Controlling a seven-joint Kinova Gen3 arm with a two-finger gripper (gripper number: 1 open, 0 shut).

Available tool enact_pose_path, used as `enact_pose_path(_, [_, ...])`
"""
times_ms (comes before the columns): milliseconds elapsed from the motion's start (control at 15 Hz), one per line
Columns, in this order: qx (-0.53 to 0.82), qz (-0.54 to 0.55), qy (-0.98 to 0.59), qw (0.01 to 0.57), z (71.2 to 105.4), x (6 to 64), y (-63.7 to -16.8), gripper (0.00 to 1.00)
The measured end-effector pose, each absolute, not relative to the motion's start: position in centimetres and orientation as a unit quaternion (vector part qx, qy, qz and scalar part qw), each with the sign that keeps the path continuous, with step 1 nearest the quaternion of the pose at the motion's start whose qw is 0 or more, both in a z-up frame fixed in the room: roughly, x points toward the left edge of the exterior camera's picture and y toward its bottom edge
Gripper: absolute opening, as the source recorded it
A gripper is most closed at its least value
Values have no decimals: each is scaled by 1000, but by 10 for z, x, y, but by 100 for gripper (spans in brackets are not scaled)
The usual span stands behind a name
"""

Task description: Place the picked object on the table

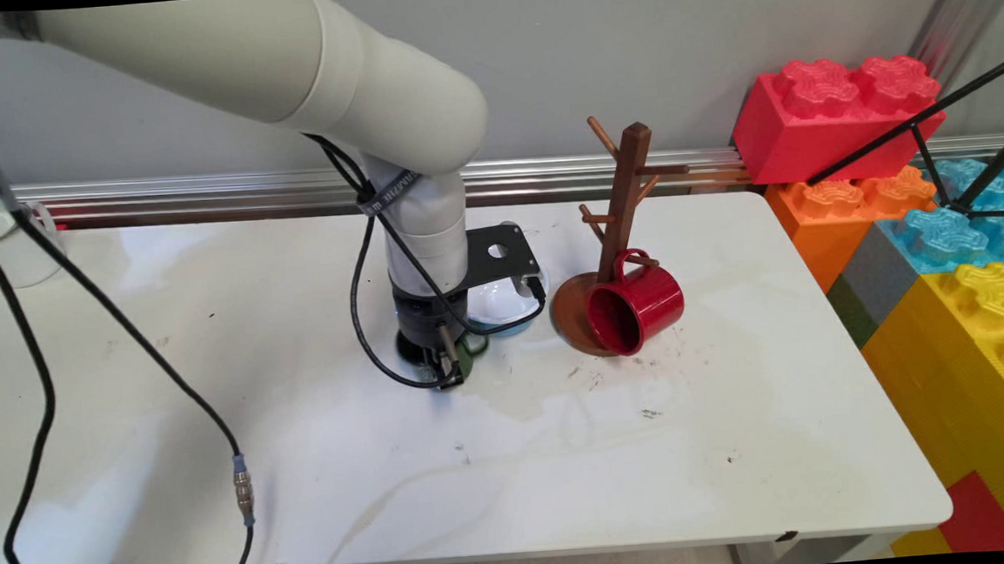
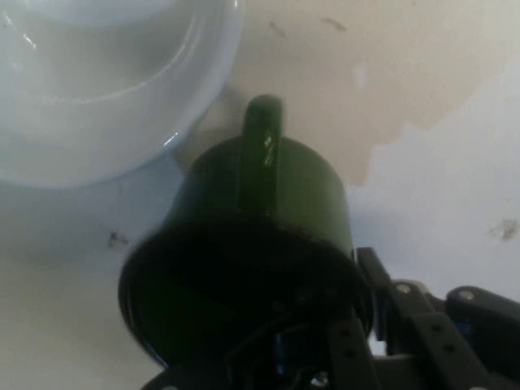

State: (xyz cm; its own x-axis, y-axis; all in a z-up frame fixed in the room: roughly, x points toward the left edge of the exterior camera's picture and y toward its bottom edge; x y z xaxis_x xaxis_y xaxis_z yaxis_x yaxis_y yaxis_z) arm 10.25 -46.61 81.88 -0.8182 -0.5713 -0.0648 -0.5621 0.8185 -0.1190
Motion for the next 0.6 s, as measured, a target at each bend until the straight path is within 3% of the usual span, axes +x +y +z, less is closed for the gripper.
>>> enact_pose_path(67, [-298, -46, 952, 49, 818, 102, -467, 100])
enact_pose_path(600, [-310, -43, 949, 43, 810, 104, -473, 100])
